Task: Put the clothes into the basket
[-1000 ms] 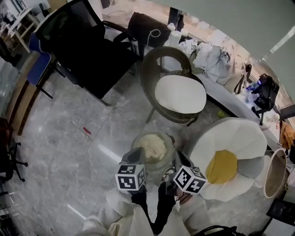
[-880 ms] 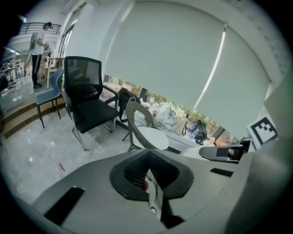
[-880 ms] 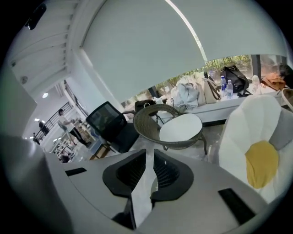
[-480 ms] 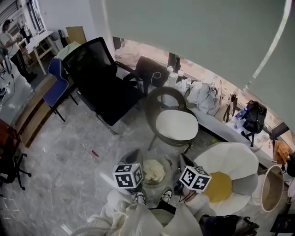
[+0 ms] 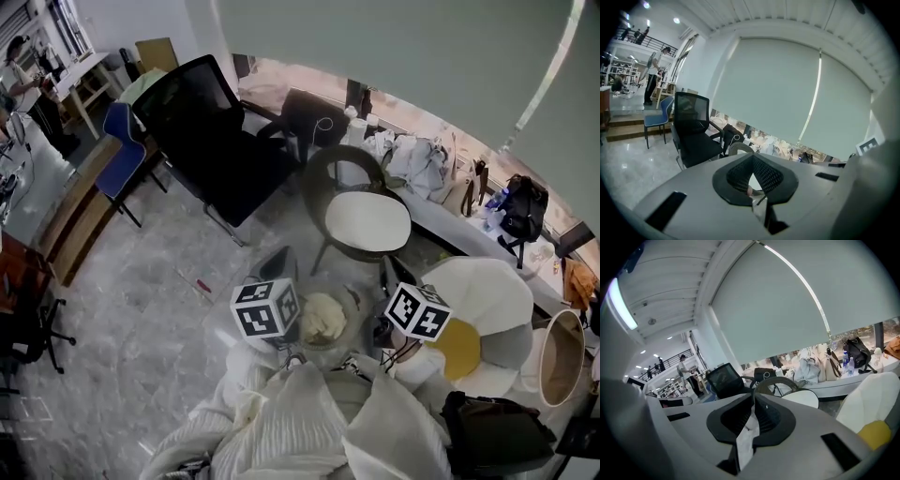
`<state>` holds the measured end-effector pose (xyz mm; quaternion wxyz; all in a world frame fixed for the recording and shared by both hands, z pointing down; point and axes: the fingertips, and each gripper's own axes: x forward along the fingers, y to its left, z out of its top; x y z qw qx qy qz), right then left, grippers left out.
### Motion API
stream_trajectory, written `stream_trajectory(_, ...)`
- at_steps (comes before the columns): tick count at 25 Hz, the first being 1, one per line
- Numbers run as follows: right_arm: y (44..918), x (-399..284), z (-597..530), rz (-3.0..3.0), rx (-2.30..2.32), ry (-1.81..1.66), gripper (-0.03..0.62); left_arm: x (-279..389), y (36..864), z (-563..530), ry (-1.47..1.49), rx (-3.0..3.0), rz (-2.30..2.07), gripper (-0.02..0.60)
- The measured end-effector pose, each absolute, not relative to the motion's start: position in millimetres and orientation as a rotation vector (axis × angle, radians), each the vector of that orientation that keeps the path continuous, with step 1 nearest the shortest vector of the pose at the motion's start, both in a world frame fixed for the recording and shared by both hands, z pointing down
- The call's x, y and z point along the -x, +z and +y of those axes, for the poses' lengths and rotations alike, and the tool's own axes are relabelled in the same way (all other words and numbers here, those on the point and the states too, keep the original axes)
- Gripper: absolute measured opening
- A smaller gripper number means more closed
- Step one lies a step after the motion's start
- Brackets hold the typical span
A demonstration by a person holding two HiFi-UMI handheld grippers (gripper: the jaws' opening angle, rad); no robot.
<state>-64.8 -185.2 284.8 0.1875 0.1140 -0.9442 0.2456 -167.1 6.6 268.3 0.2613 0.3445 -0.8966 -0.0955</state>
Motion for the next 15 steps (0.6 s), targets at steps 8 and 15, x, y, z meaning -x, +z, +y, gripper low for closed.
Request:
stream_trajectory(8,289.2,59.9,-182.6,-2.651,-0.311,0.736,0.037,167.3,275.5,14.2,-0.251,-0.9,-2.425,-0.003)
stream_trajectory(15,287.0,55.2,-183.3,-2.651,-0.327,0.697,0.025,162.0,273.2,13.8,-0.229,-0.919,-2.428,-0.003)
